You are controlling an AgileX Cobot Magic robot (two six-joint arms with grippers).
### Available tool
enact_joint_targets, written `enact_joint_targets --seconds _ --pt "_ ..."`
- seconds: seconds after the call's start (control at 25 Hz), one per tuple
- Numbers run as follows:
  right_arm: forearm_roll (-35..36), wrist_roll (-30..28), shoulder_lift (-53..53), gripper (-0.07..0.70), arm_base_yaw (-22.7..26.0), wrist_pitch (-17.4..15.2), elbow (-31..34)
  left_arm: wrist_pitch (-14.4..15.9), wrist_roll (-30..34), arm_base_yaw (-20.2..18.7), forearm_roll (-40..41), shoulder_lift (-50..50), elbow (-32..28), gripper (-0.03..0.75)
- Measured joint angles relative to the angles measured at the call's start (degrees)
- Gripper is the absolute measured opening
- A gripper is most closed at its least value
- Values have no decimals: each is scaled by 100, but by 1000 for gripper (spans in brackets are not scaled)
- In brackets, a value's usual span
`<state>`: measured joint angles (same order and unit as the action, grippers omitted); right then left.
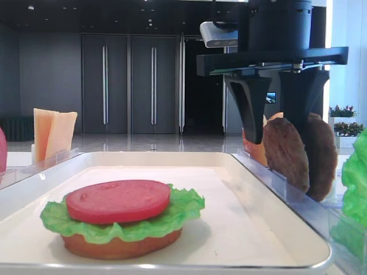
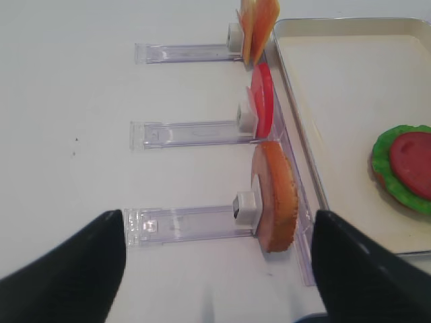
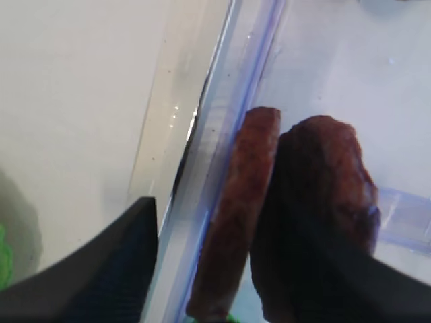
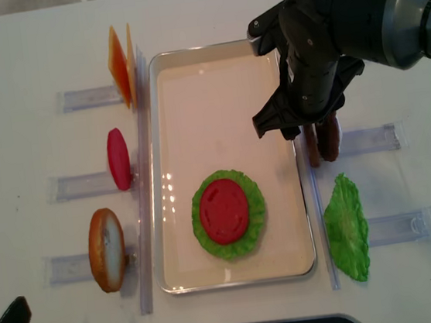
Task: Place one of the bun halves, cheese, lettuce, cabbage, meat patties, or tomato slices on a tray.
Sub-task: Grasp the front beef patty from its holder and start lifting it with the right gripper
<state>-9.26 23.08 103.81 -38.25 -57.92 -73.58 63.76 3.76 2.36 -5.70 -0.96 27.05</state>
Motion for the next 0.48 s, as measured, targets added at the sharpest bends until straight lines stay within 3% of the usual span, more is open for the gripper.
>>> enact_joint_targets --seconds 0.48 --pt "-260 7 20 141 0 -35 0 0 0 0 0 0 0 660"
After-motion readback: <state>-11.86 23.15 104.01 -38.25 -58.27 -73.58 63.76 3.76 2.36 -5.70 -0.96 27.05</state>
